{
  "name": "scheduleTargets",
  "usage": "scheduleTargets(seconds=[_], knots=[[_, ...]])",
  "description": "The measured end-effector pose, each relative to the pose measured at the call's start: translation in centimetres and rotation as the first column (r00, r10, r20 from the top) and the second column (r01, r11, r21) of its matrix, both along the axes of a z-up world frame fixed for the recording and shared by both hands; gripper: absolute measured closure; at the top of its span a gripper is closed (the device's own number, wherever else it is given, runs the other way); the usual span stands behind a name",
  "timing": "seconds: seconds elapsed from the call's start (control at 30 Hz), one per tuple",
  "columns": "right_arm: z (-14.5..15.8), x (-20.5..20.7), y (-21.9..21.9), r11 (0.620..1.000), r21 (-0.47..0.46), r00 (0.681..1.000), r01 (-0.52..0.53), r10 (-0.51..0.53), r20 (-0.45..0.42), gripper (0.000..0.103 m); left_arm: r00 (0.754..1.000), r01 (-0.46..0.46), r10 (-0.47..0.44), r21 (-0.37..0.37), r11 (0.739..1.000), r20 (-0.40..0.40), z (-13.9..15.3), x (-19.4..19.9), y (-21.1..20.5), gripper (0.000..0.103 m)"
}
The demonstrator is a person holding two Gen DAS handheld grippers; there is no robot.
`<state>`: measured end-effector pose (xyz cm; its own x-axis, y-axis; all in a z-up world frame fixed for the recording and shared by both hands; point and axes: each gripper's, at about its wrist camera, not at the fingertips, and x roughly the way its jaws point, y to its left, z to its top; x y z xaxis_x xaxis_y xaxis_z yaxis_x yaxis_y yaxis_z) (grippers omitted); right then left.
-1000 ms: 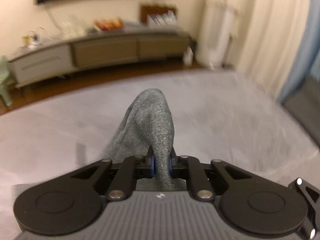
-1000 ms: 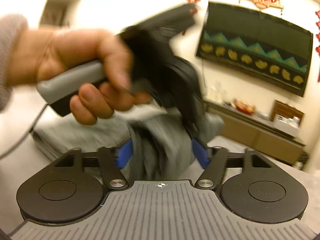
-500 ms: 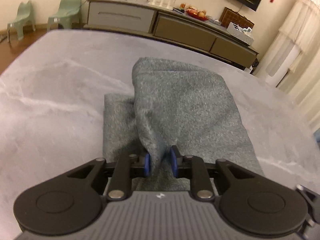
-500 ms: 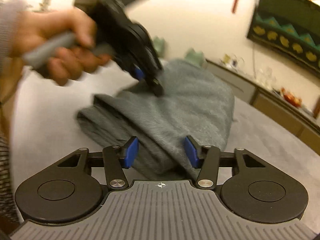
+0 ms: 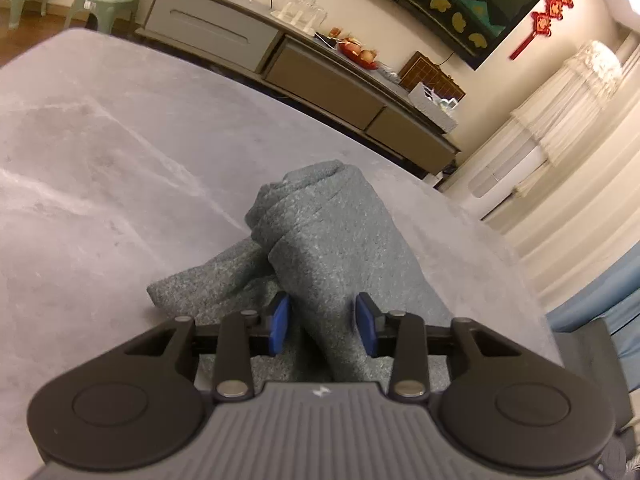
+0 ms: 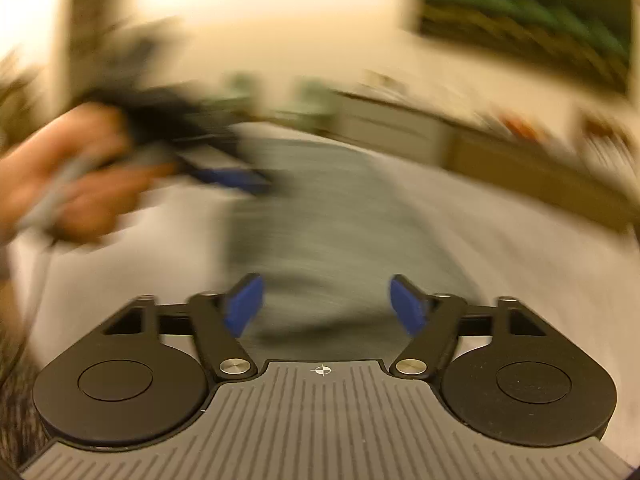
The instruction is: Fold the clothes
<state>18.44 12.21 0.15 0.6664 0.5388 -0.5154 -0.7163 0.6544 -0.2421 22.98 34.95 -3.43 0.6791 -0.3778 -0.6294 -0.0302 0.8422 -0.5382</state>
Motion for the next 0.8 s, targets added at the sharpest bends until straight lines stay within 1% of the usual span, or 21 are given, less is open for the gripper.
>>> scheduleTargets(seconds=[0.03,0.07,0.1,0.13,0.17,0.2,0.23,0.3,0.37,0.47,0.5,0.57,0.63,0.67,0.73,0.77,0.8], knots=[[-0.7,-0.6,1.7,0.997,-0.078,0.998,-0.030,0.034,0.061,0.028,1.000,0.008,-0.008,0.000,1.000,-0.003,-0.2,-0.1,0.2,0.066],[-1.6,-0.6,3.0,0.989,-0.146,0.994,-0.037,0.052,0.099,0.033,1.000,0.016,-0.016,0.001,1.000,-0.005,-0.3,-0.3,0.3,0.066],[-2.7,-0.1,3.8,0.979,-0.201,0.993,-0.025,0.047,0.105,0.043,1.000,0.024,-0.024,0.002,1.000,-0.007,-0.5,-0.4,0.5,0.065],[-3.7,0.7,4.7,0.968,-0.252,0.994,-0.008,0.036,0.103,0.049,0.999,0.034,-0.034,0.002,0.999,-0.004,-0.5,-0.7,0.7,0.065],[-4.3,1.4,4.8,0.961,-0.277,0.995,0.011,0.016,0.095,0.057,0.999,0.042,-0.041,0.004,0.999,-0.002,-0.7,-0.8,0.9,0.065],[-4.8,2.1,4.8,0.956,-0.291,0.996,0.031,-0.007,0.084,0.062,0.999,0.050,-0.050,0.012,0.999,-0.001,-0.9,-1.0,1.1,0.065],[-4.8,2.6,4.6,0.959,-0.280,0.998,0.038,-0.020,0.066,0.062,0.998,0.061,-0.060,0.027,0.998,-0.006,-1.2,-1.2,1.3,0.065],[-3.8,3.0,3.6,0.974,-0.219,0.999,0.048,-0.047,0.011,0.062,0.997,0.071,-0.068,0.076,0.995,-0.034,-1.9,-0.6,0.9,0.064],[-3.0,3.0,2.8,0.978,-0.197,0.998,0.068,-0.070,-0.004,0.062,0.996,0.077,-0.072,0.084,0.994,-0.062,-2.6,0.0,0.8,0.064],[-3.7,3.1,3.7,0.958,-0.270,0.994,0.096,-0.079,0.072,0.062,0.996,0.072,-0.068,0.057,0.996,-0.059,-2.5,0.1,1.0,0.065],[-4.1,2.9,4.2,0.948,-0.305,0.993,0.092,-0.064,0.100,0.062,0.996,0.071,-0.068,0.047,0.996,-0.054,-2.4,0.0,1.1,0.065],[-4.9,2.3,5.1,0.925,-0.373,0.989,0.076,-0.021,0.148,0.062,0.997,0.071,-0.069,0.031,0.997,-0.046,-2.2,-0.1,1.3,0.064],[-6.3,1.2,6.5,0.901,-0.434,0.984,0.024,0.055,0.169,0.060,0.997,0.066,-0.065,0.028,0.997,-0.033,-1.8,-0.5,1.6,0.064],[-6.7,0.5,6.6,0.889,-0.458,0.977,0.019,0.081,0.197,0.058,0.998,0.066,-0.066,0.026,0.997,-0.023,-1.6,-0.8,1.8,0.061],[-7.2,-0.1,6.8,0.867,-0.497,0.966,0.038,0.095,0.239,0.057,0.998,0.069,-0.069,0.031,0.997,-0.013,-1.3,-1.3,2.2,0.059],[-7.5,0.0,6.8,0.858,-0.511,0.965,0.051,0.090,0.248,0.061,0.997,0.072,-0.072,0.035,0.997,-0.017,-1.3,-1.6,2.3,0.059],[-7.7,0.2,6.7,0.850,-0.523,0.964,0.066,0.081,0.253,0.068,0.997,0.078,-0.077,0.041,0.996,-0.026,-1.5,-1.7,2.3,0.059]])
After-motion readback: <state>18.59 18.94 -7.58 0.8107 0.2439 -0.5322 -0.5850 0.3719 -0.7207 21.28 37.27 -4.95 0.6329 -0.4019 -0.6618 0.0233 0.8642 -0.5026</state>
